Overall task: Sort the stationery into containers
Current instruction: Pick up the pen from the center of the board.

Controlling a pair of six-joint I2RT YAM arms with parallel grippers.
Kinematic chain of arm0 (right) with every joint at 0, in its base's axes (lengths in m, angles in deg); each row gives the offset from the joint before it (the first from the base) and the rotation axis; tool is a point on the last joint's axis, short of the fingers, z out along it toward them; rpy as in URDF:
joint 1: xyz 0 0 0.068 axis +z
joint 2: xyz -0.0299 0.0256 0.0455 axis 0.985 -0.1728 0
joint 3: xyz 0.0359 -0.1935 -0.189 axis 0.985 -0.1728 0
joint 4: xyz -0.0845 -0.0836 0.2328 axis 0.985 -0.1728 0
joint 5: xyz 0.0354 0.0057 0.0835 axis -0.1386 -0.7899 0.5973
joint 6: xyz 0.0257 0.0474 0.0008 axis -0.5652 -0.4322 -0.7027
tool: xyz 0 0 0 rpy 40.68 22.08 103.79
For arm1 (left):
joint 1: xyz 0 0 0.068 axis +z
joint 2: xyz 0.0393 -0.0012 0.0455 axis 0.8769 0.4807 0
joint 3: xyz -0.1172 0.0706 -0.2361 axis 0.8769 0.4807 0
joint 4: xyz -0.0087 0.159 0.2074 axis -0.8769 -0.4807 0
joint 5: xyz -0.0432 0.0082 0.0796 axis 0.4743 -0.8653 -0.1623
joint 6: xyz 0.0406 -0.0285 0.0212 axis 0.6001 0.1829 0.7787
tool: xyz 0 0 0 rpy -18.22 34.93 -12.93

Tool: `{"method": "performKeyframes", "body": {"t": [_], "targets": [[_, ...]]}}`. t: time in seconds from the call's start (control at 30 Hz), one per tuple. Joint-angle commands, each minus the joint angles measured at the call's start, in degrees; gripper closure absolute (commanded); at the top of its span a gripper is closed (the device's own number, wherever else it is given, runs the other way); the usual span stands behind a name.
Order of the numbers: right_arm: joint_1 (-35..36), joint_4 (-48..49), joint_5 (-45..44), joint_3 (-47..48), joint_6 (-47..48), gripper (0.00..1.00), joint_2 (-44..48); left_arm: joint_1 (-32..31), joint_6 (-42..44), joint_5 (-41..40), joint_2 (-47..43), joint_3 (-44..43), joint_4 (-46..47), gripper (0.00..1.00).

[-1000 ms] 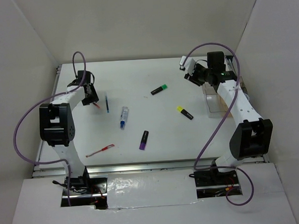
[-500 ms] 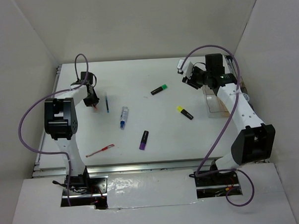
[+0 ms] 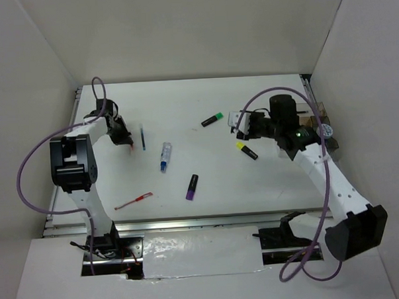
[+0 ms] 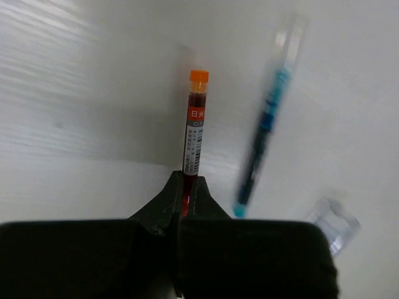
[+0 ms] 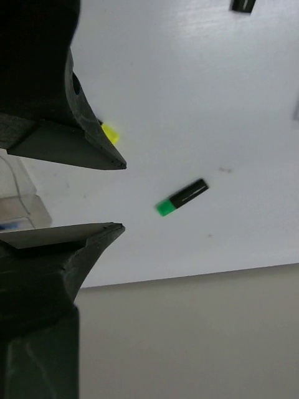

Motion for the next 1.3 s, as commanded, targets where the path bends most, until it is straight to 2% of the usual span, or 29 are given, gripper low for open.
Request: {"method": "performKeyframes", "body": {"t": [0.0, 0.07, 0.13, 0.17, 0.37, 0.5, 0.6, 0.73, 0.9, 1.27], "targets": [[5.0, 6.9, 3.2, -5.7, 5.6, 0.53, 6.3, 0.8, -0.1, 23.1, -9.7, 0.6, -2.0, 1.00], [9.3, 10.6, 3.2, -7.6, 7.2, 0.53, 9.4, 0.5, -1.1, 35.0, -14.1, 1.4, -2.6, 1.00], [11.9, 13.2, 3.1, -9.8, 8.0, 0.53, 10.7, -1.0, -1.6, 41.4, -16.6, 2.3, -3.6, 1.00], [14.6, 15.4, 3.0, -11.0, 9.0, 0.53, 11.8, -2.4, -1.6, 47.3, -18.5, 2.6, -4.7, 1.00], [24.1, 23.9, 1.6, -15.4, 15.6, 0.53, 13.6, -9.8, 2.2, 64.4, -22.5, 6.9, -11.2, 1.00], [26.8, 27.0, 0.2, -18.7, 21.0, 0.53, 13.2, -14.4, 0.9, 66.0, -26.7, 12.2, -9.2, 1.00], [27.7, 23.3, 0.7, -18.4, 25.8, 0.53, 13.0, -16.9, -1.3, 66.9, -30.0, 15.4, -7.0, 1.00], [29.0, 17.2, 0.7, -17.2, 29.2, 0.54, 12.1, -21.8, -0.2, 66.5, -31.1, 17.8, -7.4, 1.00], [31.4, 11.2, 0.1, -15.4, 28.7, 0.54, 10.4, -24.0, -0.2, 66.6, -30.2, 16.6, -7.5, 1.00], [34.8, 8.8, -1.8, -13.5, 28.4, 0.54, 7.3, -26.5, 1.0, 67.2, -27.9, 13.7, -8.9, 1.00]]}}
